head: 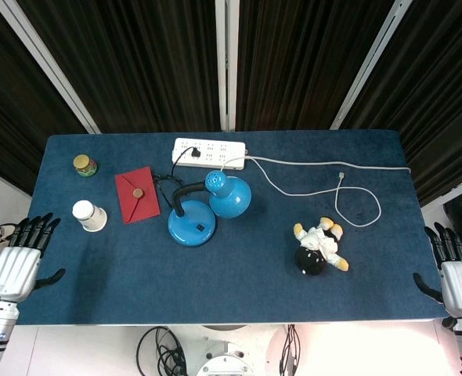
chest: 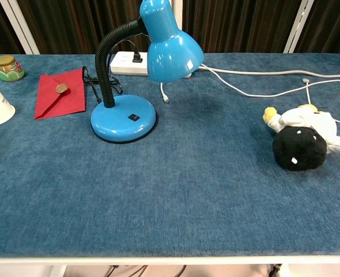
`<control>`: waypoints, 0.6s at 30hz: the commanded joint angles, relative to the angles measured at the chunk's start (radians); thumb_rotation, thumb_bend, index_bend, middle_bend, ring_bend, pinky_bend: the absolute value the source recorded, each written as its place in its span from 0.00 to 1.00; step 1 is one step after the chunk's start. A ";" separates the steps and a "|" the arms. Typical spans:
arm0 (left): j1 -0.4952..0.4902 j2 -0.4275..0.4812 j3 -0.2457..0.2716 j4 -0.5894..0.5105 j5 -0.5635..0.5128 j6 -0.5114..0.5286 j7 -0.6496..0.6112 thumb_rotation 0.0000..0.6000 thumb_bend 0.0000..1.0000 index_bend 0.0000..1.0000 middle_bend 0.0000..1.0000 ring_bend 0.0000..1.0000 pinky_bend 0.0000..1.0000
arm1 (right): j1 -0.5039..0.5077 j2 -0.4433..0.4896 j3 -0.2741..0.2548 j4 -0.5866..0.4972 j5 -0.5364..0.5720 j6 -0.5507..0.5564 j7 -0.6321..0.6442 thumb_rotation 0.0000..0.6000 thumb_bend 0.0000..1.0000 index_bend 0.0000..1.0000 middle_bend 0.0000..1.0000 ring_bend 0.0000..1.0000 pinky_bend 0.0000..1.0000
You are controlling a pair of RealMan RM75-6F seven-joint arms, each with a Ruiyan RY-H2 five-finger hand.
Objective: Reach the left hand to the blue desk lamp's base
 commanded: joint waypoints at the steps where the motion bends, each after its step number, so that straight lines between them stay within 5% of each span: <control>1: 0.003 -0.003 0.000 -0.002 0.008 -0.004 0.006 1.00 0.15 0.04 0.00 0.00 0.00 | -0.005 -0.004 -0.006 0.009 -0.011 0.009 0.013 1.00 0.18 0.00 0.00 0.00 0.00; 6: 0.015 -0.013 -0.014 0.006 0.040 0.034 0.018 1.00 0.16 0.04 0.06 0.02 0.05 | -0.015 0.002 -0.009 0.008 -0.023 0.032 0.041 1.00 0.18 0.00 0.00 0.00 0.00; 7: 0.019 -0.017 -0.020 0.006 0.046 0.048 0.024 1.00 0.17 0.04 0.13 0.08 0.13 | -0.016 0.003 -0.009 0.007 -0.025 0.034 0.042 1.00 0.18 0.00 0.00 0.00 0.00; 10: 0.026 -0.022 -0.018 -0.017 0.056 0.053 0.029 1.00 0.22 0.04 0.53 0.50 0.54 | -0.012 0.007 -0.009 -0.001 -0.026 0.030 0.040 1.00 0.18 0.00 0.00 0.00 0.00; 12: 0.023 -0.012 -0.006 -0.056 0.039 0.009 0.028 1.00 0.27 0.04 0.68 0.67 0.68 | -0.008 0.008 -0.007 -0.008 -0.024 0.023 0.035 1.00 0.18 0.00 0.00 0.00 0.00; 18: -0.022 -0.023 0.008 -0.127 0.056 -0.102 0.049 1.00 0.39 0.05 0.80 0.78 0.80 | -0.004 0.007 -0.009 -0.006 -0.009 0.000 0.050 1.00 0.19 0.00 0.00 0.00 0.00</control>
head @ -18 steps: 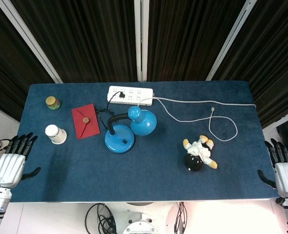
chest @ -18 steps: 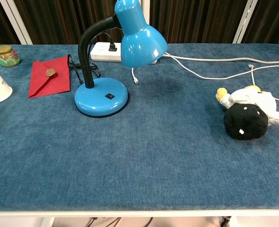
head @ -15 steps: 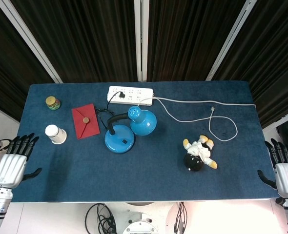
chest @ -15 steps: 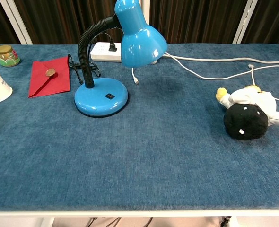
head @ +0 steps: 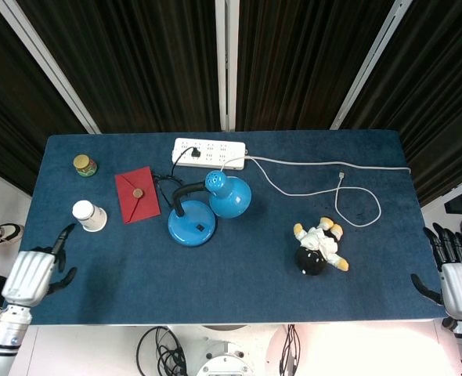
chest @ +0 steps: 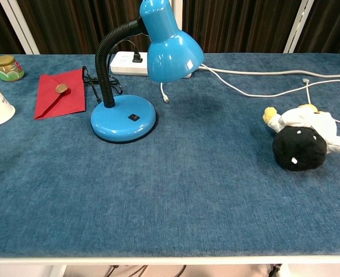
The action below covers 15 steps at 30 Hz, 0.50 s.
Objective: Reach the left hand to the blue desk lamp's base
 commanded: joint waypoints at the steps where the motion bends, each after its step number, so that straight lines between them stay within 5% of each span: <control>1: -0.039 -0.020 0.009 -0.047 0.017 -0.074 0.027 1.00 0.40 0.05 0.80 0.79 0.81 | 0.000 -0.002 -0.001 0.007 0.010 -0.009 0.006 1.00 0.19 0.00 0.00 0.00 0.00; 7: -0.124 -0.119 -0.014 -0.074 0.000 -0.222 0.141 1.00 0.41 0.05 0.80 0.79 0.82 | 0.000 -0.008 -0.003 0.018 0.017 -0.018 0.026 1.00 0.19 0.00 0.00 0.00 0.00; 15: -0.241 -0.263 -0.088 -0.077 -0.153 -0.396 0.362 1.00 0.41 0.05 0.80 0.79 0.82 | 0.000 -0.004 -0.003 0.024 0.018 -0.020 0.046 1.00 0.20 0.00 0.00 0.00 0.00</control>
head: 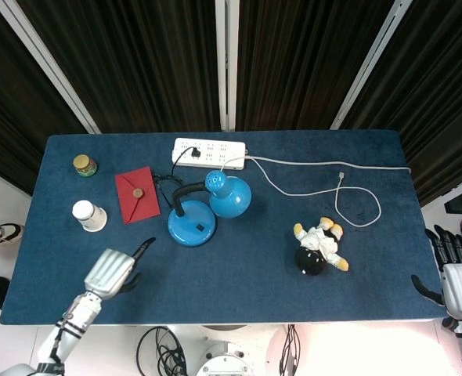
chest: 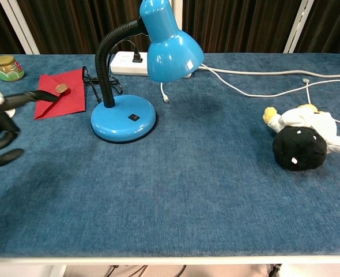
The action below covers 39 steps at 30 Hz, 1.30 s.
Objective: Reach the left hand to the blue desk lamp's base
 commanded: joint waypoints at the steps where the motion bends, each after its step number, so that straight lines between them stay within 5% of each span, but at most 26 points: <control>1: -0.066 -0.084 -0.049 -0.003 -0.098 -0.074 0.123 1.00 0.41 0.05 0.80 0.79 0.82 | -0.001 0.002 0.000 0.003 0.003 -0.002 0.006 1.00 0.20 0.00 0.00 0.00 0.00; 12: -0.179 -0.207 -0.122 0.054 -0.317 -0.172 0.221 1.00 0.41 0.05 0.80 0.79 0.82 | 0.001 0.008 0.001 0.007 0.005 -0.007 0.036 1.00 0.20 0.00 0.00 0.00 0.00; 39: -0.303 -0.277 -0.116 0.155 -0.430 -0.201 0.213 1.00 0.43 0.03 0.81 0.80 0.82 | 0.009 0.014 0.007 0.022 0.042 -0.050 0.054 1.00 0.20 0.00 0.00 0.00 0.00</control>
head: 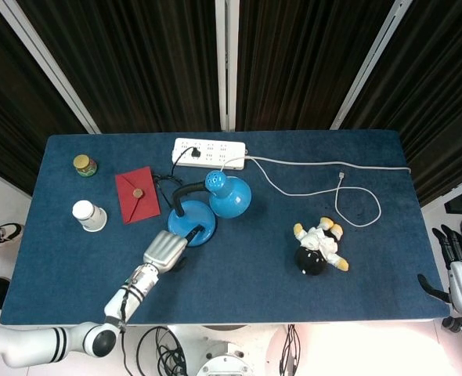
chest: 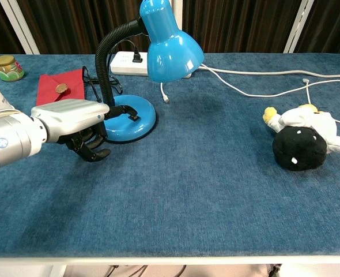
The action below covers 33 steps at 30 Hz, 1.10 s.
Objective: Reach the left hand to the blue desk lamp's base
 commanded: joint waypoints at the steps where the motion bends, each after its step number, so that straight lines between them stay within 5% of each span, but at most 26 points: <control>1: -0.005 0.001 0.005 -0.005 -0.008 0.005 0.002 1.00 0.43 0.03 0.81 0.80 0.82 | 0.000 0.000 -0.001 0.000 -0.001 0.000 0.000 1.00 0.20 0.00 0.00 0.00 0.00; 25: -0.048 -0.007 0.052 0.012 -0.071 -0.013 0.002 1.00 0.43 0.04 0.81 0.80 0.82 | -0.002 0.001 -0.001 0.000 0.005 -0.005 0.004 1.00 0.21 0.00 0.00 0.00 0.00; 33: 0.027 0.047 0.069 -0.092 0.107 0.193 -0.042 1.00 0.43 0.04 0.81 0.79 0.82 | -0.002 0.003 -0.002 -0.004 0.001 -0.003 0.007 1.00 0.21 0.00 0.00 0.00 0.00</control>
